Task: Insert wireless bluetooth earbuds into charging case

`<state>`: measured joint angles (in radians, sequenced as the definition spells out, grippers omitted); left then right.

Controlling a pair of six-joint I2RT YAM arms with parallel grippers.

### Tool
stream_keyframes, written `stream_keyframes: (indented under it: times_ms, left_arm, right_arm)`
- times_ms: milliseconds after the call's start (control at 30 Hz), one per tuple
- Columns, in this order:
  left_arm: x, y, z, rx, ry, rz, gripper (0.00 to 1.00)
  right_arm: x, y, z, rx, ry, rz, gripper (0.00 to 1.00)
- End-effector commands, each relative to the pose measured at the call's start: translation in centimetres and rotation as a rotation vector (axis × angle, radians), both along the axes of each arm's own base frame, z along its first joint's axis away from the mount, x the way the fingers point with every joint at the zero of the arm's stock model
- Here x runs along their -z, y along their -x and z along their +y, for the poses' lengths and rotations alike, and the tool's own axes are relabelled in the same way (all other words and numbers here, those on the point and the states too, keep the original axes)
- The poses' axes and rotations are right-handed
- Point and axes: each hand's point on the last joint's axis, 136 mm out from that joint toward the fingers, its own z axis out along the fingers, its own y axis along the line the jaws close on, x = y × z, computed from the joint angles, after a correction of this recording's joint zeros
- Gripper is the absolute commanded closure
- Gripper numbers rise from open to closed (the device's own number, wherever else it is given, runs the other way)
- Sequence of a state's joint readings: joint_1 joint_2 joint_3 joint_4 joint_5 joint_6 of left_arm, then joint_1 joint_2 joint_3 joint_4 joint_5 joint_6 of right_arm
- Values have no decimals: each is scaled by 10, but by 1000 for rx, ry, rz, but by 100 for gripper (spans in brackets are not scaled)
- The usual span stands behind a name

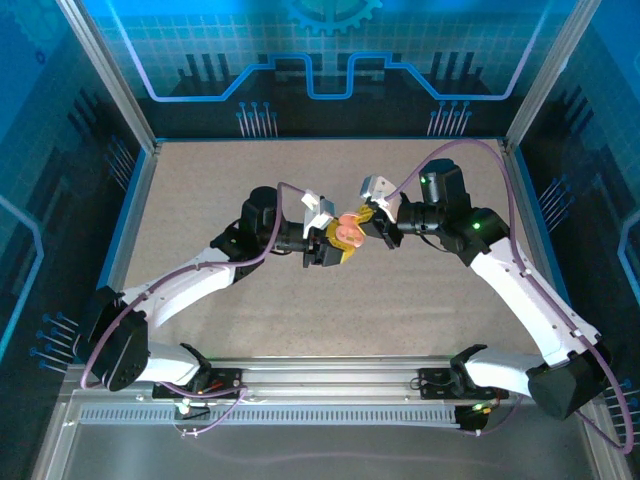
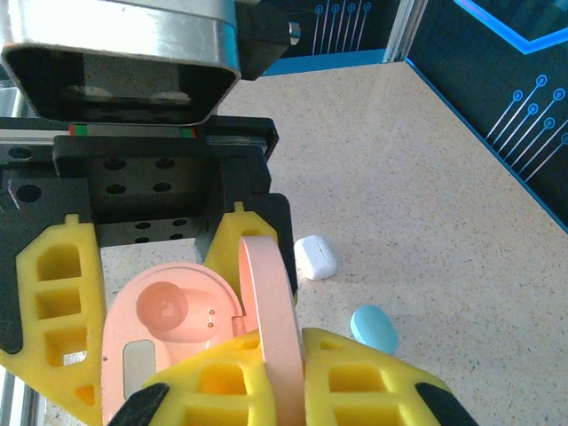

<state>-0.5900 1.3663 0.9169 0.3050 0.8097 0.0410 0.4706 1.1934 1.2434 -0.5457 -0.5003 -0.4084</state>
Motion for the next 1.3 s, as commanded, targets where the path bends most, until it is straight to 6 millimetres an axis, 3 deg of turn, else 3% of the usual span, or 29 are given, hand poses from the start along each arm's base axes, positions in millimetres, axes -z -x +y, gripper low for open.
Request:
stream_keyframes:
  times_ms: [0, 267, 533, 967, 1067, 1267]
  left_arm:
    - [-10, 8, 3, 22, 29, -31, 61]
    - [-16, 7, 2, 22, 57, -30, 64]
    - [-20, 8, 2, 25, 83, -33, 52]
    - [-17, 8, 1, 32, 75, -18, 55]
    - [-17, 9, 1, 36, 72, -29, 48]
    - [-14, 12, 2, 42, 65, -49, 47]
  right_arm:
    - [-8, 6, 1, -12, -25, -16, 91]
    - [-5, 7, 1, -16, -21, -14, 91]
    - [-7, 7, 0, -12, -24, -22, 91]
    - [-11, 8, 1, -15, -41, -26, 91]
    - [-12, 8, 1, -15, -46, -29, 91]
    - [-14, 7, 1, -12, -60, -17, 91]
